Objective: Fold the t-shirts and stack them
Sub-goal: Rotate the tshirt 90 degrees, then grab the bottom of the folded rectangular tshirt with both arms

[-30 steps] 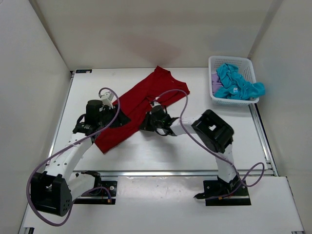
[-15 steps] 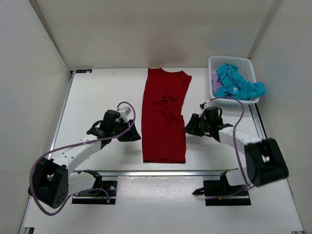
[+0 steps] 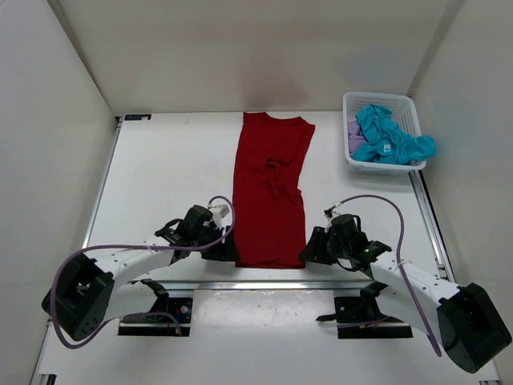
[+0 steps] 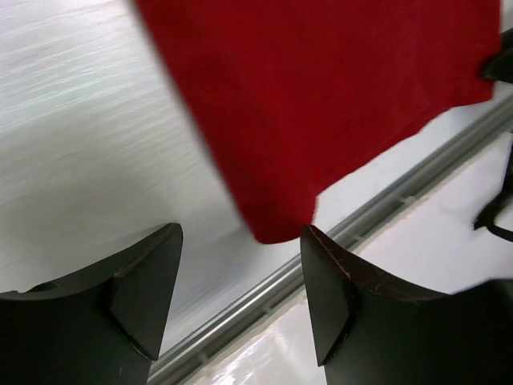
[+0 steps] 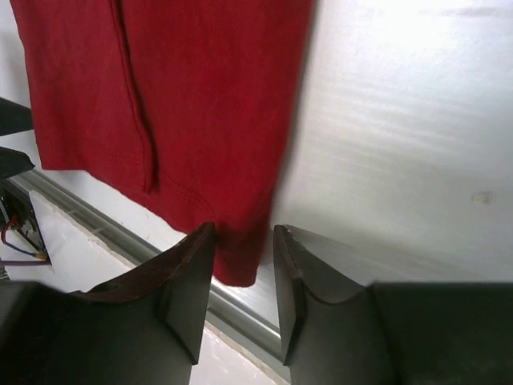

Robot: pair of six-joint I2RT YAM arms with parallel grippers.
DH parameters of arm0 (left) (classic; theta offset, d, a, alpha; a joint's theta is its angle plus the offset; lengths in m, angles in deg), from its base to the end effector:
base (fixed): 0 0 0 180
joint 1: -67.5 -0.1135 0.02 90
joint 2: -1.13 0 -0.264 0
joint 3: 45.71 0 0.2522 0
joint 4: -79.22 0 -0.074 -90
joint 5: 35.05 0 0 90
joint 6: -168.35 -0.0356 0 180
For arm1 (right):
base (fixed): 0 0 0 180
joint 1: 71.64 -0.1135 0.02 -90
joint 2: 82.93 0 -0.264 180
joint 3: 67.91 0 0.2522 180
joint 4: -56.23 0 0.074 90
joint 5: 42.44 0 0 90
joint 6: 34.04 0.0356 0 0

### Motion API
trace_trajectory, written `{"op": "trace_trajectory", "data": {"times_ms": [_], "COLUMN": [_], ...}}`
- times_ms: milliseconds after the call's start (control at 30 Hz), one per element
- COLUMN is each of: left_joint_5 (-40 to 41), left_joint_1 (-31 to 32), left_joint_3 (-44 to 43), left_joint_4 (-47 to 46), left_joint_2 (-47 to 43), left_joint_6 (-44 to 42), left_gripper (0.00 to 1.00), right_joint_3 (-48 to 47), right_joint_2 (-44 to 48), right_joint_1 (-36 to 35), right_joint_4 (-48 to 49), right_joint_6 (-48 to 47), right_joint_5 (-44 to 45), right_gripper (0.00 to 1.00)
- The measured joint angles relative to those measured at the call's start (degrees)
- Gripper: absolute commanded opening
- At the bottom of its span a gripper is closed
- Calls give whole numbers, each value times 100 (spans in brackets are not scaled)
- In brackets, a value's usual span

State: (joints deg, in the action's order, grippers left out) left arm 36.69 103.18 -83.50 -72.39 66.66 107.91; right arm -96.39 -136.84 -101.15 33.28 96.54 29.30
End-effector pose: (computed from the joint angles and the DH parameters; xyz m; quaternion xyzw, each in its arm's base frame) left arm 0.1510 -0.1222 0.1469 0.0966 0.9407 -0.2829 0.1604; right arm 0.1371 0.0904 0.1379 0.0329 0.9241 0.3229 0.2020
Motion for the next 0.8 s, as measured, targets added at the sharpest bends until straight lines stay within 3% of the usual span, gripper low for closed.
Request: {"op": "trace_trajectory", "data": {"times_ms": [200, 300, 333, 433, 500, 633, 800], "left_joint_5": [-256, -282, -282, -317, -382, -448, -577], "left_joint_1": [157, 201, 227, 306, 310, 212, -245], "left_joint_3": [46, 81, 85, 129, 214, 459, 682], "left_joint_4": [-564, -728, -756, -824, -881, -686, 197], "left_joint_2": [254, 343, 400, 544, 581, 111, -1231], "left_joint_6": [247, 356, 378, 455, 538, 595, 564], "left_gripper": [70, 56, 46, 21, 10, 0, 0], "right_joint_3": [63, 120, 136, 144, 142, 138, 138], "right_joint_2": [98, 175, 199, 223, 236, 487, 1292], "right_joint_1": [-299, -304, -304, -315, -385, -890, -1711], "right_joint_4": [-68, -136, -166, -232, -280, -549, -1001], "right_joint_6": [278, 334, 343, 404, 431, 610, 1176], "right_joint_5": [66, 74, 92, 127, 177, 321, 378], "right_gripper": [24, 10, 4, 0, 0, 0, 0]}}
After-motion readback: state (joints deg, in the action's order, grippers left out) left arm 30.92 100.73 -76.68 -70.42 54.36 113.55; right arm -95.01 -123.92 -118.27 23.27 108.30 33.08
